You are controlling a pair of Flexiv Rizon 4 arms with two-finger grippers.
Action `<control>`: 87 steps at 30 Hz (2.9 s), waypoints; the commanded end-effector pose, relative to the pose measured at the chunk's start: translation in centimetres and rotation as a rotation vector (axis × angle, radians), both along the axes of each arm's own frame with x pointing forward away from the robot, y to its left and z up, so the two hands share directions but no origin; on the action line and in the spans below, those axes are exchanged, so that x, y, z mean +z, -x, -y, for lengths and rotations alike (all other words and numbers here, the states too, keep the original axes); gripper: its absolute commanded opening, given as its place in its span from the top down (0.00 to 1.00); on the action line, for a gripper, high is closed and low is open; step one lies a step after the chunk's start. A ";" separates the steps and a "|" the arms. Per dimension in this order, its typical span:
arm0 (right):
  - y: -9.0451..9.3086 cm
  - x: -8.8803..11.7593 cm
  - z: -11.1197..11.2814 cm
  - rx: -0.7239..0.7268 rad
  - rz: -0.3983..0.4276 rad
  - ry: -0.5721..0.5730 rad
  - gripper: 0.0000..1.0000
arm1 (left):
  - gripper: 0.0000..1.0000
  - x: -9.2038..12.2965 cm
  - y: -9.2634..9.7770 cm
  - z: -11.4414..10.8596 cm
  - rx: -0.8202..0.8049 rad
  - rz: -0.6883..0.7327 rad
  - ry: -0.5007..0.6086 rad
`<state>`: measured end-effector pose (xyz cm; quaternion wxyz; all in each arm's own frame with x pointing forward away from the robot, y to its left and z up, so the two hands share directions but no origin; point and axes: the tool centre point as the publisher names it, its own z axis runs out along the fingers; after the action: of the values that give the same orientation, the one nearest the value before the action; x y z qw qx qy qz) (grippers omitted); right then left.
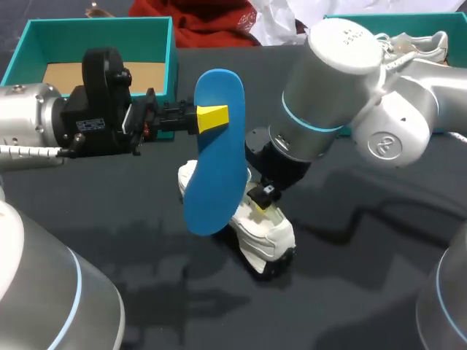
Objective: Take the shoe out of the shoebox, open the shoe tongue, remove and reinsert the insole, then place the shoe into the shoebox
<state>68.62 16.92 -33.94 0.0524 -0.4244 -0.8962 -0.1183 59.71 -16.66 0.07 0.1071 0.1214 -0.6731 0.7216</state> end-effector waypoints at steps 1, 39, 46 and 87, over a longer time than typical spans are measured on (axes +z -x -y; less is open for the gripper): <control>1.0 -0.6 -0.1 -0.159 0.040 -0.032 1.00 | 1.00 -0.1 -0.3 0.4 -0.002 0.000 0.002; 0.0 -3.8 0.0 -0.473 -0.022 -0.106 1.00 | 1.00 -0.1 -0.3 0.4 -0.002 0.000 0.002; 0.4 -4.6 0.1 -0.486 -0.036 -0.120 1.00 | 1.00 -0.1 -0.3 0.4 -0.002 0.000 0.002; -0.2 4.8 2.9 -0.439 -0.170 -0.544 0.00 | 1.00 -0.1 -0.3 0.4 -0.002 0.000 0.002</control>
<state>69.52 15.61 -29.72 0.1885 -0.5961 -0.7196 -0.3021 59.71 -16.66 0.07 0.1071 0.1214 -0.6731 0.7216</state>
